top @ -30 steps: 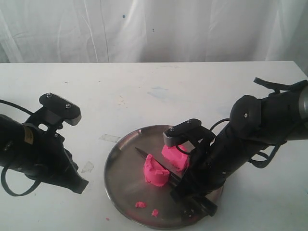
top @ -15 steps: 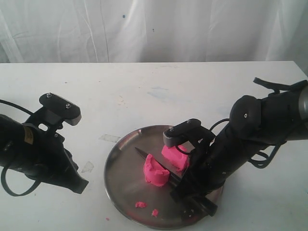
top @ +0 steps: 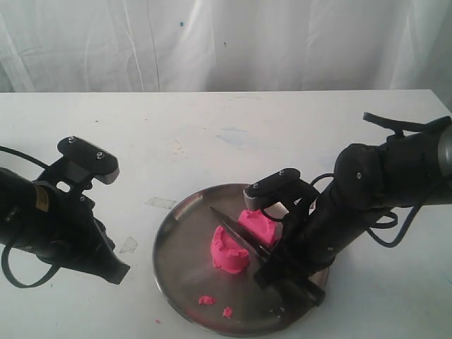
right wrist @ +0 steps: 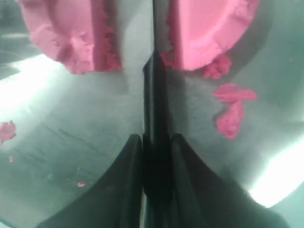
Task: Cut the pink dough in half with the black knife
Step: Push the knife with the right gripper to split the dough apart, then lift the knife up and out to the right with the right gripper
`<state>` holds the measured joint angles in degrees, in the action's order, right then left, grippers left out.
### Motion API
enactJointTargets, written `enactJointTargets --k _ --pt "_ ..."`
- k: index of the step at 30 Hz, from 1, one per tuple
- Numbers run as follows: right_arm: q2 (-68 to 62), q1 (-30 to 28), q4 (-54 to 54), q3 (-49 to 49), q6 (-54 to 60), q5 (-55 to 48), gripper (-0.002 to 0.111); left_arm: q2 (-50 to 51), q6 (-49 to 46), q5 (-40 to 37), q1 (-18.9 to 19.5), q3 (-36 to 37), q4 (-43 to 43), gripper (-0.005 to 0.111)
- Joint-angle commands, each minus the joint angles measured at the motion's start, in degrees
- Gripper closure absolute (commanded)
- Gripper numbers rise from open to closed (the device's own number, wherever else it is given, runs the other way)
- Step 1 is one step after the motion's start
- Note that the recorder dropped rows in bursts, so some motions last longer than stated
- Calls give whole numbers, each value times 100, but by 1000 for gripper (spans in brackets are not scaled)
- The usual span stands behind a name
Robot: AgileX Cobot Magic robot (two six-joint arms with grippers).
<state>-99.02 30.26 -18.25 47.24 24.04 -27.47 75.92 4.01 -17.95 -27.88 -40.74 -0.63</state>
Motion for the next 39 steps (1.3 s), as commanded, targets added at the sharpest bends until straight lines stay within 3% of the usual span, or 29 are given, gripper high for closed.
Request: enactJointTargets --k 1,8,16,21,25,30,35,39 --pt "-41 -2 905 -42 -803 43 108 -54 12 -47 -19 38 63 107" --pt "-41 -2 1531 -42 -1558 56 108 -54 12 -47 -19 38 63 107" --pt "92 -2 1462 34 -1567 188 108 -54 12 -47 -19 38 63 107" --pt "854 -2 1345 96 -1520 30 108 -54 12 -47 -19 38 63 107" --pt "1779 -2 2135 96 -1593 -309 108 -54 12 -47 -19 38 63 107" --pt "2614 -2 3406 43 -2508 -638 108 -54 1 -47 -19 38 63 107" --pt "2615 -12 4767 -253 -4131 -701 108 -54 1 -47 -19 38 63 107" --pt "2221 -12 4851 -469 -4531 -641 108 -54 1 -47 -19 38 63 107"
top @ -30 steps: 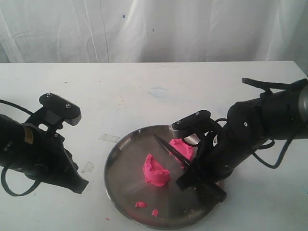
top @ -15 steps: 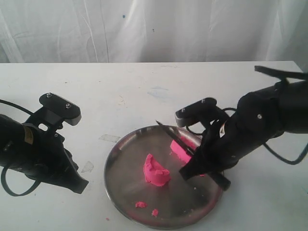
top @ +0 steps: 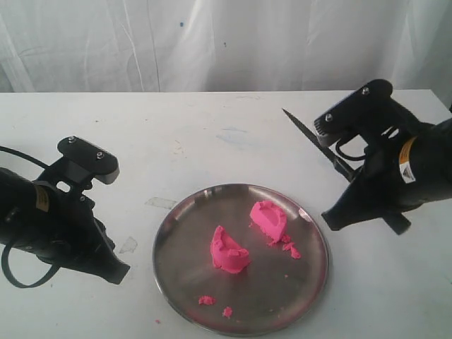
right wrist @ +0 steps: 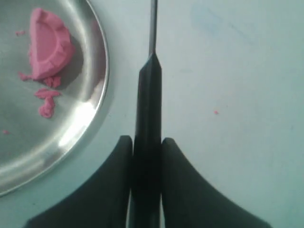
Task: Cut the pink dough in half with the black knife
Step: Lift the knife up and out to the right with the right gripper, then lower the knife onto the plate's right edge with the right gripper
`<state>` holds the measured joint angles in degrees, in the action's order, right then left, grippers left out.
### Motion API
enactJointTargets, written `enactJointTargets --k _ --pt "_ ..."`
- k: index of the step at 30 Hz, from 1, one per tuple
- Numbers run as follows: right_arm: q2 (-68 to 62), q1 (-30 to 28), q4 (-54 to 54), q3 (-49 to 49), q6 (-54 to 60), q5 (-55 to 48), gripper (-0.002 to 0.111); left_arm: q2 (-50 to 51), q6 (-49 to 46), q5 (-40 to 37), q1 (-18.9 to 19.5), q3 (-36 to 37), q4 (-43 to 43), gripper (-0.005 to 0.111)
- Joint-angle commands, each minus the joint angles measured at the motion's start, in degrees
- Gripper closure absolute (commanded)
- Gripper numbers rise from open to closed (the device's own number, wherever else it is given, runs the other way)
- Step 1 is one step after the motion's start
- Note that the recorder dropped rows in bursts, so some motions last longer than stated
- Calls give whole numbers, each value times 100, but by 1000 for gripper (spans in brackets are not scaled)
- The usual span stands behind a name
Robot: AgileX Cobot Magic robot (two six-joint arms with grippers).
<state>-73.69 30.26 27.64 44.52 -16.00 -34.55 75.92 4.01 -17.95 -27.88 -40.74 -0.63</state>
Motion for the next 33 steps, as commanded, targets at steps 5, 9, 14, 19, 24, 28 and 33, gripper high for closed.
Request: enactJointTargets --k 5,9,14,19,24,28,33 --pt "-809 -12 236 -235 -528 328 108 -54 1 -47 -19 38 63 107" --pt "-1067 -12 102 -235 -528 533 108 -54 1 -47 -19 38 63 107" --pt "-1259 0 24 -235 -528 643 108 -54 1 -47 -19 38 63 107" --pt "-1645 0 -88 -224 -492 678 108 -54 1 -47 -19 38 63 107" --pt "-1677 0 -221 -170 -466 707 108 -54 1 -47 -19 38 63 107" --pt "-1688 0 -274 -170 -462 707 108 -54 1 -47 -19 38 63 107" --pt "-1686 0 -1334 -170 728 845 108 -54 13 32 -19 38 63 107"
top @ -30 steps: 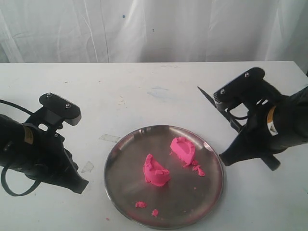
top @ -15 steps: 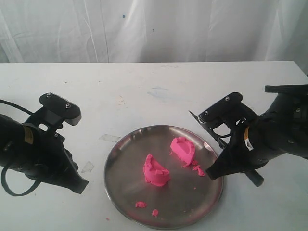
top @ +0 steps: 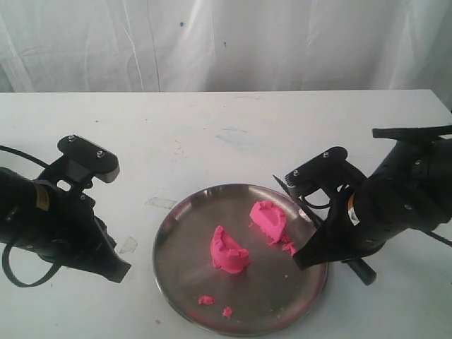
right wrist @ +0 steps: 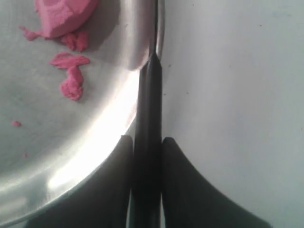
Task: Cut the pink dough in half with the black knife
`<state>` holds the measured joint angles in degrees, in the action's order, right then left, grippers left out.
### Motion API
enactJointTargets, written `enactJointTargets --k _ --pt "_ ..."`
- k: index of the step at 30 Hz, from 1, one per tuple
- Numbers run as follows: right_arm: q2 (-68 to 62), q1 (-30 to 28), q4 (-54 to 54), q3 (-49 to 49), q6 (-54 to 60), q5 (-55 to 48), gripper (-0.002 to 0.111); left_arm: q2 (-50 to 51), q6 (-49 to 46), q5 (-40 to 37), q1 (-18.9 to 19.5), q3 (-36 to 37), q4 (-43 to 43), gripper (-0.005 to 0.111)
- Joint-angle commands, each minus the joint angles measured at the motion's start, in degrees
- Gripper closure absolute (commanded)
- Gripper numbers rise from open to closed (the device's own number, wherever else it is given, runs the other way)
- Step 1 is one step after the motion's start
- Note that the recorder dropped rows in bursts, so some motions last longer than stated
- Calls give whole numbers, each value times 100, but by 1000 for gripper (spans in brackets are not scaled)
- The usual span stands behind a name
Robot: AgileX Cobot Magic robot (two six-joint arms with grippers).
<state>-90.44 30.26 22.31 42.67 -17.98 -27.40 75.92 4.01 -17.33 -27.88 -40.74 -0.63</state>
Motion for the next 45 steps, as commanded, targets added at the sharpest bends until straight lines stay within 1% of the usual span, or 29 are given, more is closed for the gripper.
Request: enactJointTargets --k 1,3,18,22,25,30,33,41,43,45 --pt "-10 0 -1065 16 1264 141 108 -54 13 -30 -19 38 63 107" --pt "-14 0 -1274 20 1539 141 108 -54 13 -30 -19 38 63 107" --pt "-326 0 -1269 138 1526 239 108 -54 13 -30 -19 38 63 107" --pt "-335 0 -1269 151 1526 478 108 -54 13 -30 -19 38 63 107" --pt "-395 0 -1269 151 1526 636 102 -54 13 -30 -19 38 63 107" --pt "-505 0 -1258 151 1526 733 82 -54 13 -30 -19 38 63 107" --pt "-505 0 -1237 215 1526 724 77 -54 13 -30 -19 38 63 107" --pt "-112 0 -1181 756 1526 232 77 -54 13 -30 -19 38 63 107" --pt "115 -57 -818 753 1462 185 81 -54 13 -30 -19 38 63 107" --pt "285 -218 -198 623 951 172 91 -54 13 -30 -19 38 63 107"
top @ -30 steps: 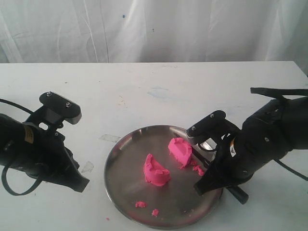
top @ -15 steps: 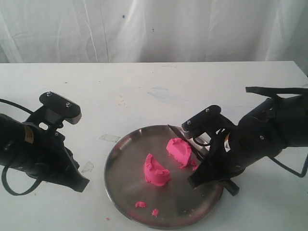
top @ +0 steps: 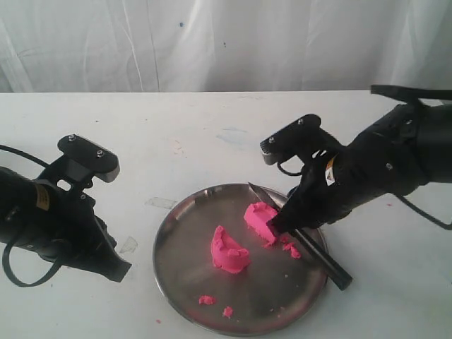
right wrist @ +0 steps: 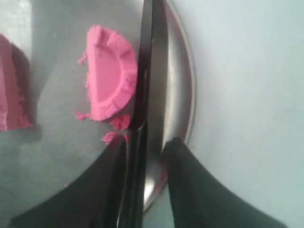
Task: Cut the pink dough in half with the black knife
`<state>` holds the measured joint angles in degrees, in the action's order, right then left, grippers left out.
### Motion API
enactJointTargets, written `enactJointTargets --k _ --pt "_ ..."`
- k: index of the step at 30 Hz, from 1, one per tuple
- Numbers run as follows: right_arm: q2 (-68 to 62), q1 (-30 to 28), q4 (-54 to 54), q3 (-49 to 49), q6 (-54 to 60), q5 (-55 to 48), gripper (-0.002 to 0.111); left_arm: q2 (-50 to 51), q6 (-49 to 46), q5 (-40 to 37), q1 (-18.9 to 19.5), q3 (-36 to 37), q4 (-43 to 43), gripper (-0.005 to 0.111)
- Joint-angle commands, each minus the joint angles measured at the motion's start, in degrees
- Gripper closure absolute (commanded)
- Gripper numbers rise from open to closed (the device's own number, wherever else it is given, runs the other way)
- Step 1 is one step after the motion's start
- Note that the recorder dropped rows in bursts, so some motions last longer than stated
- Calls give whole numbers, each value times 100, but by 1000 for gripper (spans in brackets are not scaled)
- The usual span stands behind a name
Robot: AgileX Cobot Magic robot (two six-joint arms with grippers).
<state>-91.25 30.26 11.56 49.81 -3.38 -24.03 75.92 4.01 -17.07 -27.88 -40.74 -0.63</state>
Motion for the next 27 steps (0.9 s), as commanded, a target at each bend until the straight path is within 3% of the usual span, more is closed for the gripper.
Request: enactJointTargets --k 1,3,9,12,19,27 --pt "444 -349 1367 -185 -905 -197 97 -54 13 -56 -19 38 63 107" --pt "592 -636 2143 -403 -1816 -229 108 -54 -2 -68 -19 38 63 107" --pt "1368 -1591 3376 -1082 -4500 -75 108 -54 -253 -115 -19 38 17 107" --pt "2221 -1781 3646 -1366 -5108 182 108 -54 -460 -115 -19 38 17 107" --pt "5317 -1781 4086 -1890 -4590 -89 108 -54 -777 -117 -7 113 -155 107" --pt "8483 -1769 4403 -2262 -4209 -3147 108 -62 -170 1255 -7 1378 -155 107"
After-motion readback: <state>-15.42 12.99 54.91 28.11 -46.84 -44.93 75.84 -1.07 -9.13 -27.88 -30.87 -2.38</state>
